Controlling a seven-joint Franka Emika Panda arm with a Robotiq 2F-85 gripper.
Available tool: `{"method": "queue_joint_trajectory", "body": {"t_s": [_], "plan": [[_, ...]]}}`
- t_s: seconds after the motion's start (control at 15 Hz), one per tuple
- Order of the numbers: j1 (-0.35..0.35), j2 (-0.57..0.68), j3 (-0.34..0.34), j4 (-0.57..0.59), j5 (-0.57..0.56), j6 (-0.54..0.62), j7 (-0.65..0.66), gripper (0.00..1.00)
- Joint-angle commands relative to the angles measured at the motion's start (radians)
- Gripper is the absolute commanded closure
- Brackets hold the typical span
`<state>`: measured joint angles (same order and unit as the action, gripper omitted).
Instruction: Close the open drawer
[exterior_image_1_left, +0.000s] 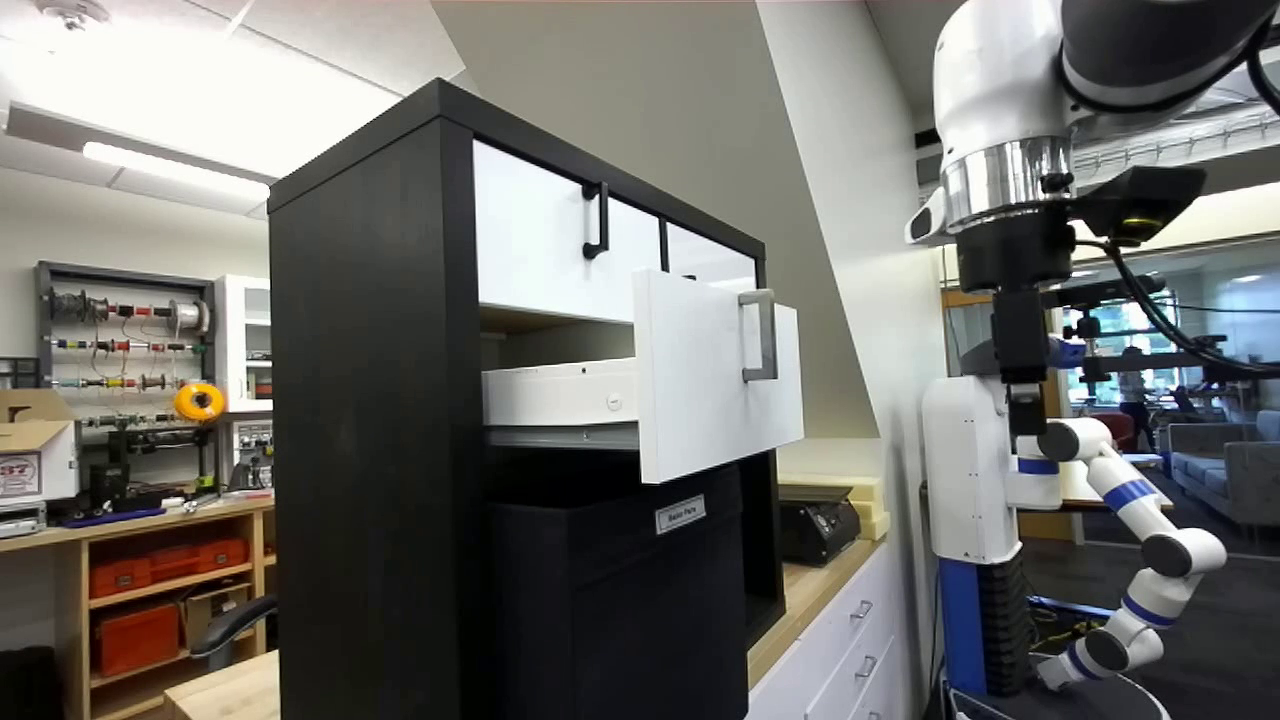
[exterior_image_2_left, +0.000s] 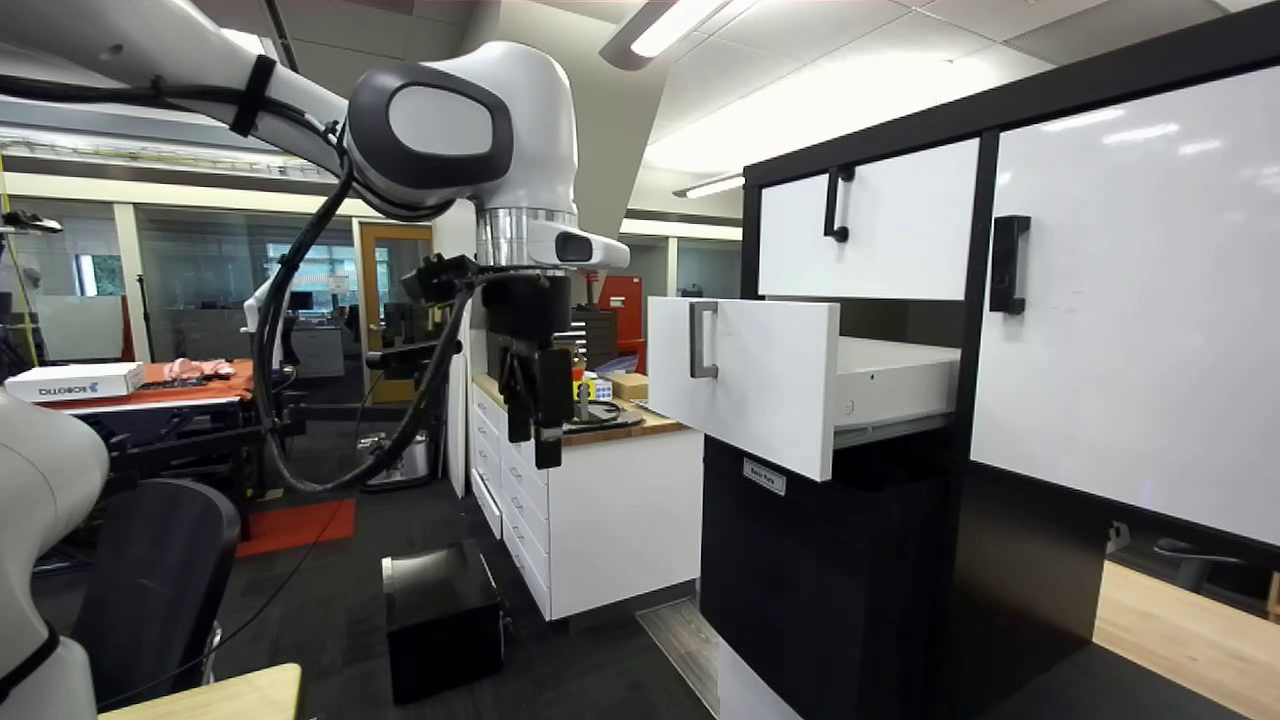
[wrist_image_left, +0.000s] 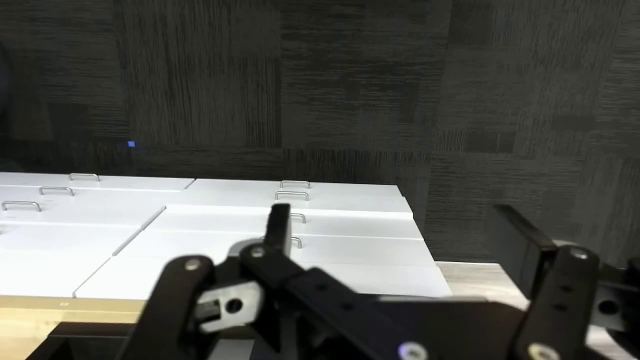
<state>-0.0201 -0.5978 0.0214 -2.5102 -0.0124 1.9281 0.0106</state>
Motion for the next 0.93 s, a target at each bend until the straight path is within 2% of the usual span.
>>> {"method": "queue_joint_trajectory", "body": {"t_s": [0.0, 0.2, 0.6, 0.87], "plan": [[0.011, 0.031, -0.004, 0.036, 0.02, 0.035, 0.021, 0.0], [0.009, 0.06, 0.001, 0.066, 0.027, 0.068, 0.041, 0.0], [-0.007, 0.141, 0.028, 0.154, 0.036, 0.172, 0.17, 0.0], [-0.011, 0.182, 0.052, 0.191, 0.015, 0.294, 0.238, 0.0]]}}
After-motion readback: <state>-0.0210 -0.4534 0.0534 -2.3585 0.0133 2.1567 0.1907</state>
